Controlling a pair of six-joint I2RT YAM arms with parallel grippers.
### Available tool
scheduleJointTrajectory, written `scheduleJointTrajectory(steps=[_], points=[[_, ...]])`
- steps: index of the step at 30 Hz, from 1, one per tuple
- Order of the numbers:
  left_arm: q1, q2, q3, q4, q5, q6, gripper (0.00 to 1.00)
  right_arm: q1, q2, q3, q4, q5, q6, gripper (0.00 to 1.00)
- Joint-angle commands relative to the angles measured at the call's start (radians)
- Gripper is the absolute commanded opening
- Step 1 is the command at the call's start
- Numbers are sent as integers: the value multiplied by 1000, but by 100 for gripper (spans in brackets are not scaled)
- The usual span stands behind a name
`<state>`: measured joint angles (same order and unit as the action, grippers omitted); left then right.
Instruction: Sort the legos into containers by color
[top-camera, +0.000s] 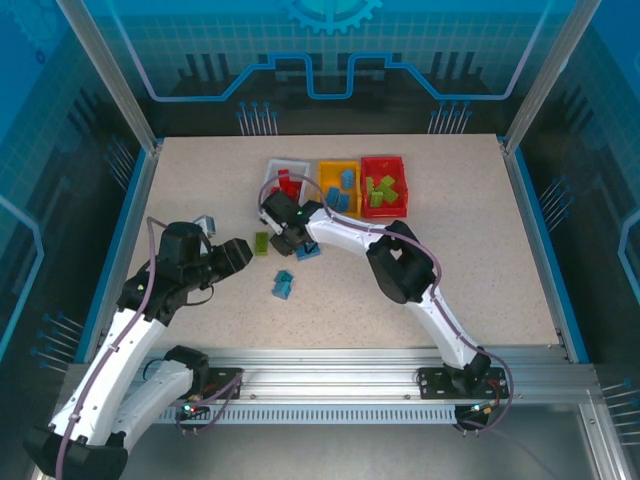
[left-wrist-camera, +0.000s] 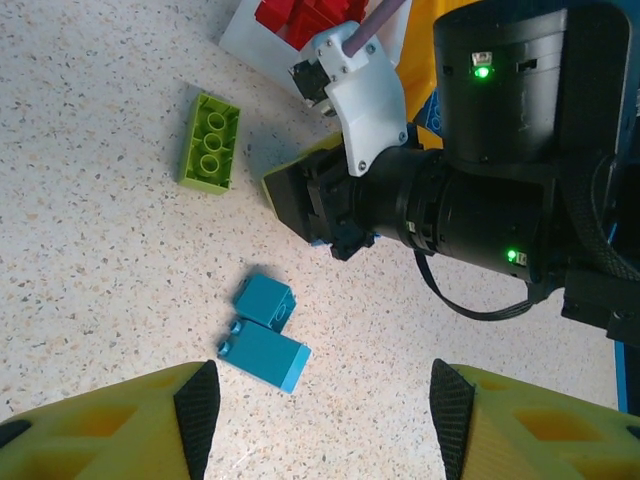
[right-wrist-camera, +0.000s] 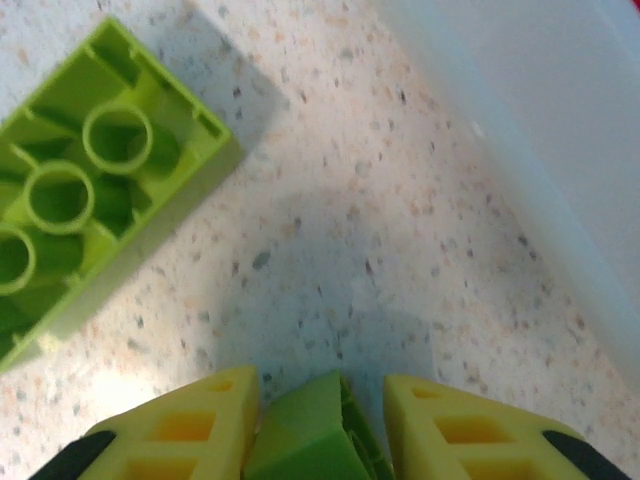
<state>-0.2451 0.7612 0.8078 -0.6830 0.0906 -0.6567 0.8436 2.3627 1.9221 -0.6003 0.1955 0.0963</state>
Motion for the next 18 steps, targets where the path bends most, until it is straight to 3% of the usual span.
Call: scheduleJointTrajectory(steps=[1,6,11,15,18], points=[[-5,9,-1,16,44,-21,61,6,-150,-68,47,19,28,17],[-33,87,28,79,133,-21,61,-32,-370,-218,120,40,92,16],[-169,227,123,168,111,-22,61,-193,-546,-389,190,-13,207,16],[-260,382,249,244,64,-5,61,-348,-559,-406,178,-5,300,17],[-317,507,360,286,37,21,61,-444,-490,-327,128,7,364,17]])
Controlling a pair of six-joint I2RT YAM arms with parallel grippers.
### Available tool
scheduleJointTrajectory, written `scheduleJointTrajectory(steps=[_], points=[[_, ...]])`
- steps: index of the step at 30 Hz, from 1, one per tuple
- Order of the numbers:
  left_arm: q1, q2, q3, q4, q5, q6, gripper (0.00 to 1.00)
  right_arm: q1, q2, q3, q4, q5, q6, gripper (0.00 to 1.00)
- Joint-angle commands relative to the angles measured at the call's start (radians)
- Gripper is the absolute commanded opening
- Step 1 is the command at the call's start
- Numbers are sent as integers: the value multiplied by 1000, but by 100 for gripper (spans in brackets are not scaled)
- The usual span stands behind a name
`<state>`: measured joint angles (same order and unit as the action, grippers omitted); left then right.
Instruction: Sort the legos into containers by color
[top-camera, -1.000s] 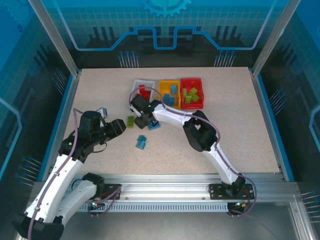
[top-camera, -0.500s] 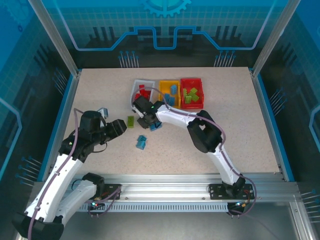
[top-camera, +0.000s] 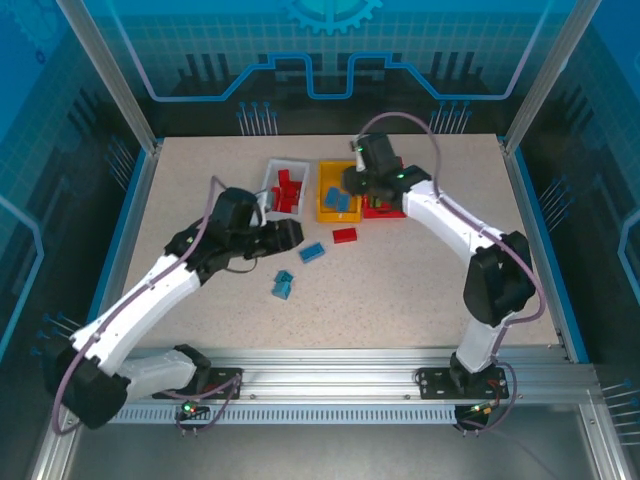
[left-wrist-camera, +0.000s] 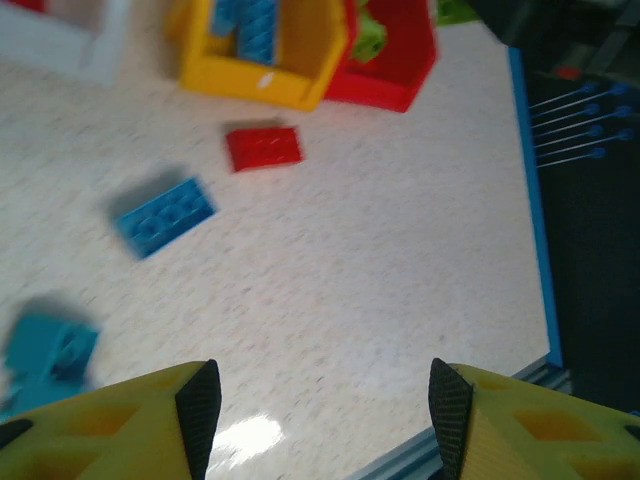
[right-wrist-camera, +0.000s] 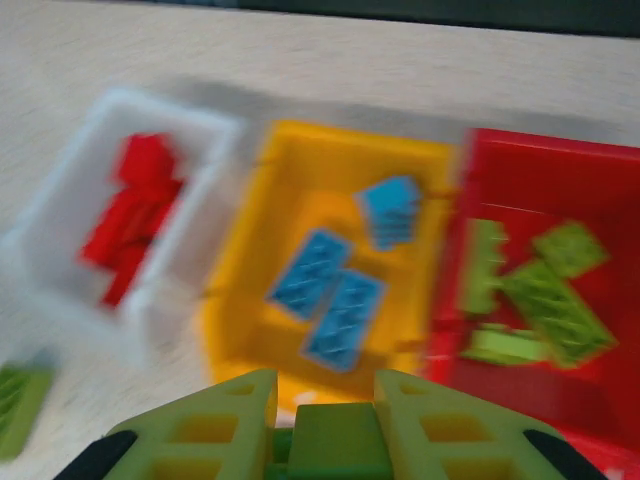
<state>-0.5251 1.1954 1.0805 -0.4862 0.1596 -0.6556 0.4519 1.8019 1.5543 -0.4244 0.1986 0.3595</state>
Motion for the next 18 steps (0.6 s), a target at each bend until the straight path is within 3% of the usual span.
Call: scheduleJointTrajectory(steps=[1,8,11,14,18], points=[[-55,115,123,98,-43,35,61,-79,109,85,-75,4,119,17],[-99,323,274,135,-57,67,61,-152,434,479,-286,53,156,18],[-105,362,301,142,-52,75,61,-160,518,595,-347,48,157,24],[-113,388,314,138,-49,80,61,-159,557,638,-375,57,157,39],[-118,404,313,115,-51,106,62,-141,461,552,-323,76,138,50]])
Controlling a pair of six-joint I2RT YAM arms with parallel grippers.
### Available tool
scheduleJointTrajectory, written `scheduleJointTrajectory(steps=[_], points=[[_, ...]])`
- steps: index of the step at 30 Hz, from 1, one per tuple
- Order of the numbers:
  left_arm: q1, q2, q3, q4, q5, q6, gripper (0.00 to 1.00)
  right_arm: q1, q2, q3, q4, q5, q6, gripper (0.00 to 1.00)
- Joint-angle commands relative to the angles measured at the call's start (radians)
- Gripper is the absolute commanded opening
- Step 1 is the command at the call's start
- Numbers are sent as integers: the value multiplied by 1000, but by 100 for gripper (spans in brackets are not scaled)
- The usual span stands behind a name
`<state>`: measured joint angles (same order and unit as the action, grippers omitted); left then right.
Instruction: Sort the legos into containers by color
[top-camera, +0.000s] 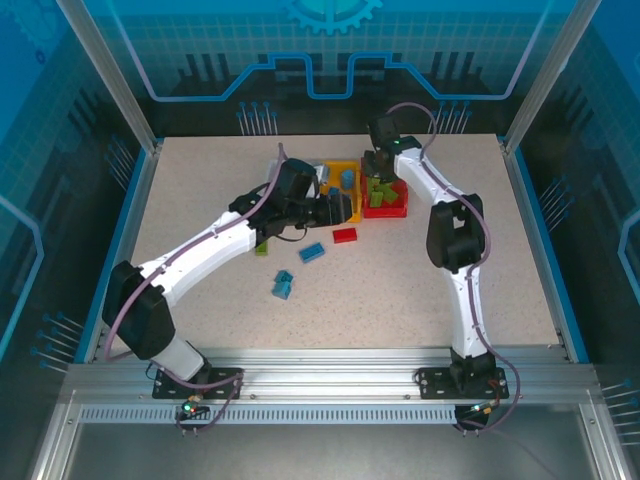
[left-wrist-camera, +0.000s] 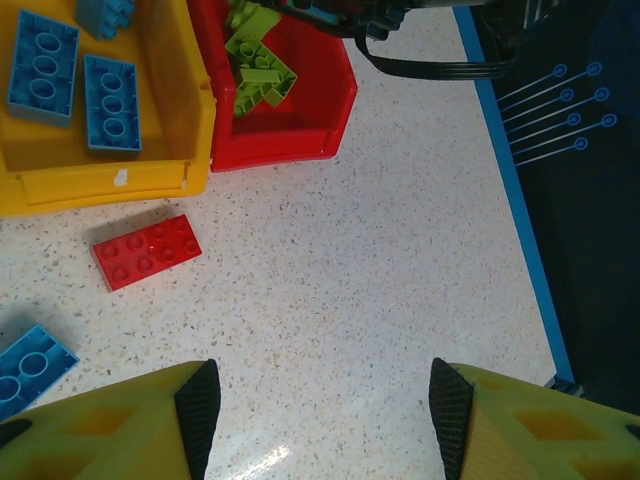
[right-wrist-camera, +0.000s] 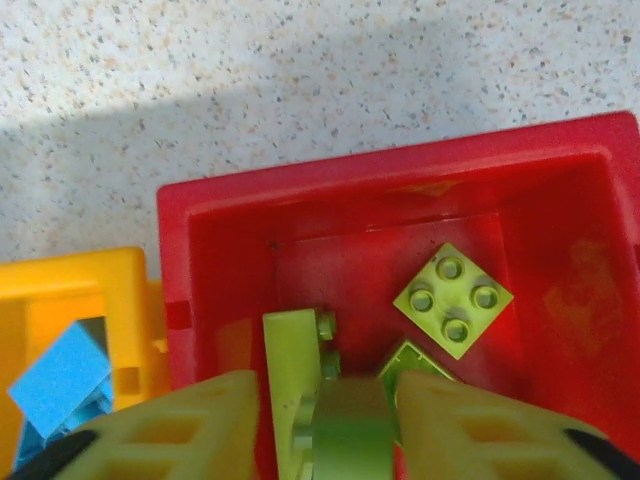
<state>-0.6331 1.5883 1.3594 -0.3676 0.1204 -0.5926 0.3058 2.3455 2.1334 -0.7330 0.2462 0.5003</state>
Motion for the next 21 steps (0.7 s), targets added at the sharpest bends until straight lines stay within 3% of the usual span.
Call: scheduleJointTrajectory(steps=[1,6,10,16,21], points=[[-9,16,36,-15,-13,61,63,12,-122,-63,12,32,-13,52],[-6,80,85,-128,-56,236,77,59,-336,-233,95,61,-49,53],[3,198,154,-208,-64,433,80,134,-606,-548,267,50,-93,59],[4,363,211,-214,-100,628,80,208,-1005,-1118,579,-163,-37,68],[7,434,262,-213,-132,730,81,218,-1219,-1390,621,-272,48,71]])
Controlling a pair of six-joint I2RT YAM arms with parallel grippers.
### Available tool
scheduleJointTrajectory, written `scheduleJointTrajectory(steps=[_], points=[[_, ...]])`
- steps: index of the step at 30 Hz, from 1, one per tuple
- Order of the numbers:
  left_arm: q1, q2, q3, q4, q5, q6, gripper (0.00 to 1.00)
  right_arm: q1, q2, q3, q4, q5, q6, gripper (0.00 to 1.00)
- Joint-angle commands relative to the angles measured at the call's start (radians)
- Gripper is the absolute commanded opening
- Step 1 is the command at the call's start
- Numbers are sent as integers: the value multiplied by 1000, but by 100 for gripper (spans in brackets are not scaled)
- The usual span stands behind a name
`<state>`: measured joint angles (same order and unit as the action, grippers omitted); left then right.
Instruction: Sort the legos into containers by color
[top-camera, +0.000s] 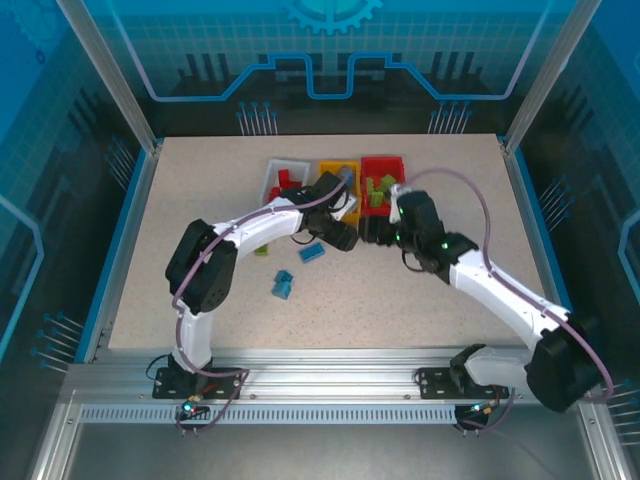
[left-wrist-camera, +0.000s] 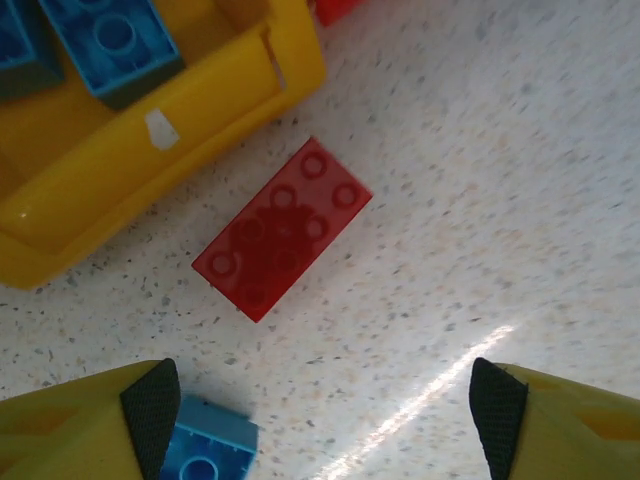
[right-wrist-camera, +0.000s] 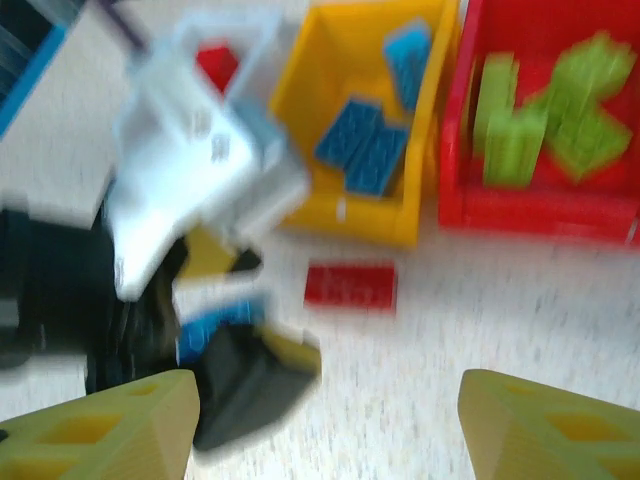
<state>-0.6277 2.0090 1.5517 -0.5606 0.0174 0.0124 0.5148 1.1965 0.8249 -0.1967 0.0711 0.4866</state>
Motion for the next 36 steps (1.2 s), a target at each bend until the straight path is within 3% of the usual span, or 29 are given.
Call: scheduleJointTrajectory(steps=[1,8,23,29,36], points=[[1,30,81,-27,-28,138,81,9,-109,-111,76,-100,76,71],[2,133,137,-41,-48,167,81,8,-302,-186,-20,-62,108,73],[-2,247,211,-39,-73,157,79,5,-338,-182,-56,-62,112,73],[-23,265,189,-39,-83,164,71,4,-332,-191,-46,-62,118,73],[-44,229,128,-4,-100,145,49,3,-334,-190,-47,-60,119,72]])
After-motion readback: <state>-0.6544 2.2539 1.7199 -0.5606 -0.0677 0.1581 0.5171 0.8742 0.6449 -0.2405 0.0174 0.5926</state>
